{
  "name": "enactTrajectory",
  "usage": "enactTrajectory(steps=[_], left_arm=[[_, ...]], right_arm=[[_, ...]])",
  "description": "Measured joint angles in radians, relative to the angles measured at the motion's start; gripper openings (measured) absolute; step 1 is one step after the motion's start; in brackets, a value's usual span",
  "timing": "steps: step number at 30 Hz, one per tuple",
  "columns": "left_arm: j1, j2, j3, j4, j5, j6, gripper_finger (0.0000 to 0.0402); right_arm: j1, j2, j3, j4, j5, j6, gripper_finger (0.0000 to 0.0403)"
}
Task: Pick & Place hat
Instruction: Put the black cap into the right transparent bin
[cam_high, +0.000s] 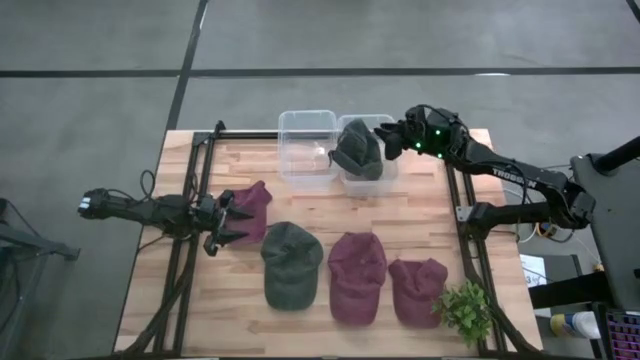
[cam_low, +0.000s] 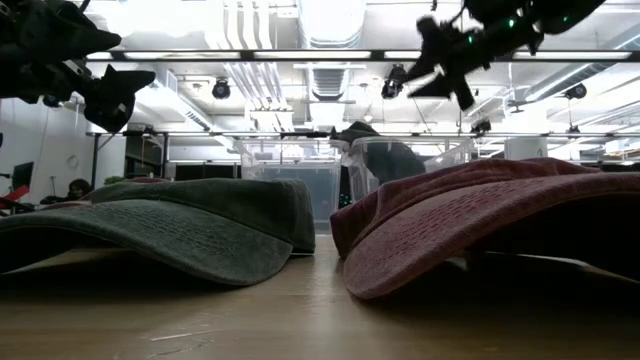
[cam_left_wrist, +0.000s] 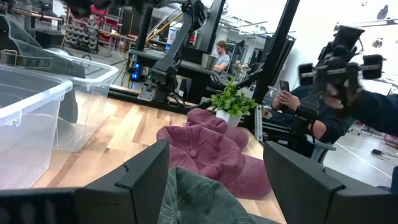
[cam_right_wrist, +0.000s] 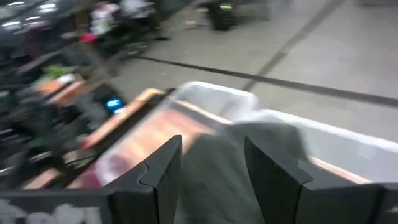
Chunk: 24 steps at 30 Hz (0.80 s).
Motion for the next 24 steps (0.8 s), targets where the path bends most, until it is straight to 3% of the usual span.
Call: enactTrajectory(steps=[5,12,24], left_arm=[[0.001,0.0,0.0,-0.001,0.001,0.009,0.0255],[0.001,0.0,0.0,-0.001,0.005,0.009,0.0255],[0.001,0.001,0.0,-0.001,0.032,0.007,0.0255]], right_arm=[[0.085,-0.014,0.064,-0.001,-0.147,-0.047,0.0158],[0.363,-0.015,0.11,-0.005,-0.166,-0.126,0.0153],[0.771,0.04,0.11,-0.107,0.121,-0.172,0.0152]])
